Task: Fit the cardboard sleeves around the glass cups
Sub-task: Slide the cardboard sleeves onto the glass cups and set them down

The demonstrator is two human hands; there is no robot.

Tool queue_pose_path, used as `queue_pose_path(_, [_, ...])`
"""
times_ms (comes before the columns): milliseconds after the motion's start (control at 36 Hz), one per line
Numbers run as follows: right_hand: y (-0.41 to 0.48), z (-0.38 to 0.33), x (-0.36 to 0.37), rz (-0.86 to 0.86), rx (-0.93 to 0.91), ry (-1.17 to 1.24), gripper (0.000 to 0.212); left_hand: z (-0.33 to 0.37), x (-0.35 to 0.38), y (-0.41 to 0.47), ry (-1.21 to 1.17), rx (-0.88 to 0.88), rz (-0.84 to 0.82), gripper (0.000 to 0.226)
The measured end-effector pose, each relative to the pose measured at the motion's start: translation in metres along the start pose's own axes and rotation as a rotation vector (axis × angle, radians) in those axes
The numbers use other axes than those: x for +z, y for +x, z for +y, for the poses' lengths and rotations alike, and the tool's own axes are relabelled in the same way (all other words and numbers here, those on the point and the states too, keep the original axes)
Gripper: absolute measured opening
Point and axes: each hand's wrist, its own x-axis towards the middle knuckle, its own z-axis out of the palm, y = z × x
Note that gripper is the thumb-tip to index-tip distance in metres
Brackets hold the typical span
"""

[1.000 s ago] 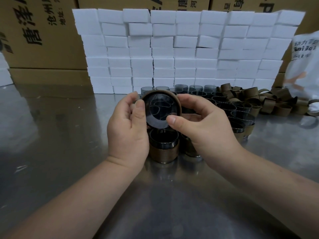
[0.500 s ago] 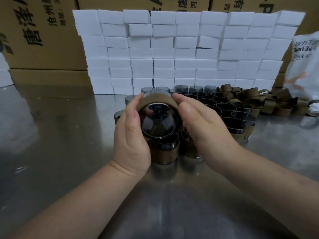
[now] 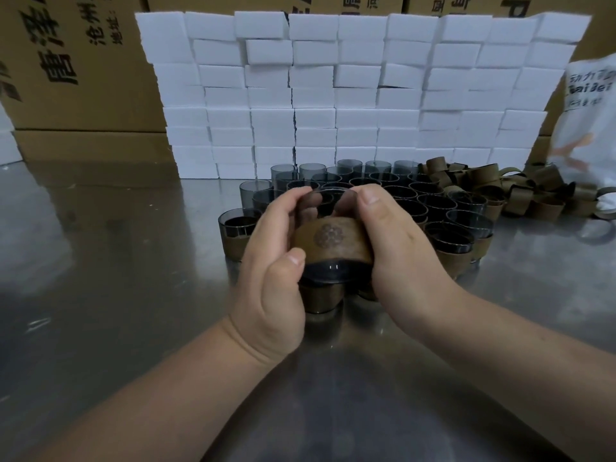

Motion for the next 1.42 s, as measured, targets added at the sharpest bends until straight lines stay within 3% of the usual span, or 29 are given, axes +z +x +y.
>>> queue_pose_path(111, [-0.002,0.001,0.001,0.029,-0.060,-0.085,0.028,-0.001,-0.001,-0.002,-0.076,-0.063,0.042,0.053])
queue_pose_path(250, [-0.002,0.003,0.002,0.037,-0.139,-0.162,0.035,0.001,0.000,0.000,0.043,-0.115,0.075,0.017])
queue_pose_path(333, [-0.003,0.004,0.004,0.041,-0.174,-0.182,0.044,0.003,0.000,-0.001,0.050,-0.109,0.083,0.015])
queue_pose_path(417, [-0.004,0.004,0.004,0.049,-0.179,-0.187,0.045,0.009,0.002,-0.002,0.001,-0.070,0.067,0.027])
queue_pose_path(500, [-0.004,0.003,0.005,0.043,-0.164,-0.187,0.044,0.006,0.002,-0.001,0.053,-0.113,0.086,0.009])
queue_pose_path(722, [-0.005,0.001,0.005,0.038,-0.117,-0.176,0.036,0.009,0.003,0.000,0.104,-0.154,0.109,0.029])
queue_pose_path(1000, [-0.005,-0.001,0.006,0.042,-0.121,-0.183,0.042,0.014,0.004,0.001,0.110,-0.143,0.106,0.040])
queue_pose_path(1139, [-0.005,-0.002,0.006,0.043,-0.106,-0.168,0.044,0.011,0.002,0.001,0.090,-0.136,0.095,0.038])
queue_pose_path(1250, [-0.005,-0.002,0.005,0.045,-0.111,-0.188,0.047,0.013,0.000,0.000,0.052,-0.059,0.070,0.008])
queue_pose_path(1417, [-0.004,0.000,0.005,0.054,-0.131,-0.182,0.041,0.010,-0.003,0.000,0.095,0.024,0.018,0.014])
